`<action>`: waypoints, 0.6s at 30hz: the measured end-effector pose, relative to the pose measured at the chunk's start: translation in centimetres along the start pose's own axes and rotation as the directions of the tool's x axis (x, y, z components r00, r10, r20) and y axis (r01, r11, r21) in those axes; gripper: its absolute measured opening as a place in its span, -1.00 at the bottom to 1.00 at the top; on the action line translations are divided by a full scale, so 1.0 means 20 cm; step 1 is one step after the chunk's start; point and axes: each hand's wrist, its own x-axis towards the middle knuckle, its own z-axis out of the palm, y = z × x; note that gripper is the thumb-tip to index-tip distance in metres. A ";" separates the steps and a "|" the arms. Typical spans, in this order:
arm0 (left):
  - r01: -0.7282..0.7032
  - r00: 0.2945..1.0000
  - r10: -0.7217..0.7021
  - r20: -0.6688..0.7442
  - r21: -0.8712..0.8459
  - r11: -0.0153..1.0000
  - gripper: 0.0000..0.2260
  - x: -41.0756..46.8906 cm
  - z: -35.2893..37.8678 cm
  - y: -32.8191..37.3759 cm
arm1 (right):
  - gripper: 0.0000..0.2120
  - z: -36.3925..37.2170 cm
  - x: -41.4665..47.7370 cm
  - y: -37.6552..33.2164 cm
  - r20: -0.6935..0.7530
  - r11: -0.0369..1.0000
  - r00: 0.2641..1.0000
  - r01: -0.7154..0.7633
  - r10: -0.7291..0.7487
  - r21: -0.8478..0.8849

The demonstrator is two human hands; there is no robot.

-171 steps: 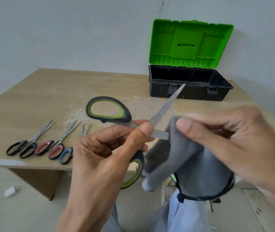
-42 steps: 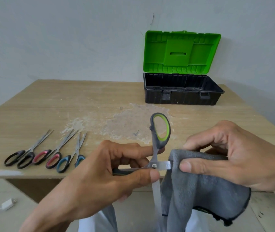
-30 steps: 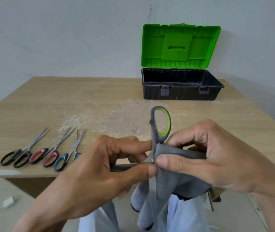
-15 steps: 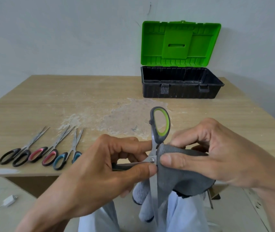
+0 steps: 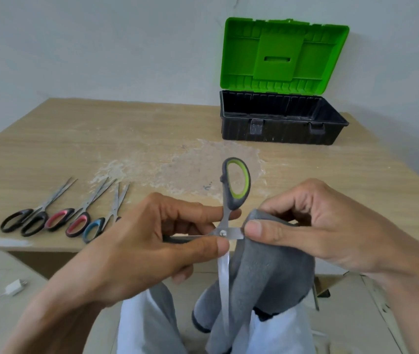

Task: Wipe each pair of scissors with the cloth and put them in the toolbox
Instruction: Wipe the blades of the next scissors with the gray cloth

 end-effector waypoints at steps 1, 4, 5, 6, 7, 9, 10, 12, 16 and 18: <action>0.026 1.000 -0.026 -0.001 -0.032 0.999 -0.77 0.00 -0.01 -0.01 | -0.61 0.00 0.00 0.00 0.008 1.000 1.000 -0.011 0.011 -0.003; 0.094 0.995 -0.100 -0.026 -0.167 0.981 -0.81 -0.01 -0.02 -0.02 | -0.61 -0.03 0.00 -0.02 -0.027 0.999 0.999 -0.035 0.034 -0.029; 0.106 0.993 -0.115 -0.034 -0.202 0.974 -0.80 -0.01 -0.02 -0.03 | -0.63 -0.03 0.00 -0.02 -0.051 0.999 0.998 -0.037 0.035 -0.039; 0.109 0.992 -0.120 -0.038 -0.219 0.970 -0.80 -0.01 -0.03 -0.03 | -0.65 -0.04 0.00 -0.02 -0.073 0.998 0.997 -0.035 0.031 -0.045; 0.104 0.992 -0.116 -0.042 -0.222 0.970 -0.79 -0.01 -0.03 -0.03 | -0.66 -0.04 -0.01 -0.02 -0.085 0.998 0.996 -0.024 0.019 -0.059; 0.084 0.994 -0.097 -0.057 -0.198 0.977 -0.78 -0.01 -0.04 -0.03 | -0.66 -0.04 -0.01 -0.02 -0.101 0.995 0.995 -0.003 -0.008 -0.103; 0.075 0.994 -0.088 -0.071 -0.175 0.982 -0.78 0.00 -0.05 -0.03 | -0.69 -0.04 -0.01 -0.03 -0.121 0.993 0.993 0.004 -0.018 -0.114; 0.067 0.993 -0.077 -0.091 -0.108 0.992 -0.74 0.00 -0.06 -0.04 | -0.76 -0.03 0.00 -0.05 -0.173 0.994 0.984 0.015 -0.034 -0.111; 0.013 0.994 -0.011 -0.110 0.011 1.000 -0.66 0.01 -0.04 -0.04 | -0.68 0.00 0.03 -0.08 -0.185 0.979 0.978 0.057 -0.094 -0.194; -0.018 0.989 0.017 -0.148 -0.003 1.000 -0.60 0.01 -0.03 -0.03 | -0.59 0.04 0.06 -0.07 -0.174 0.973 0.979 0.069 -0.109 -0.221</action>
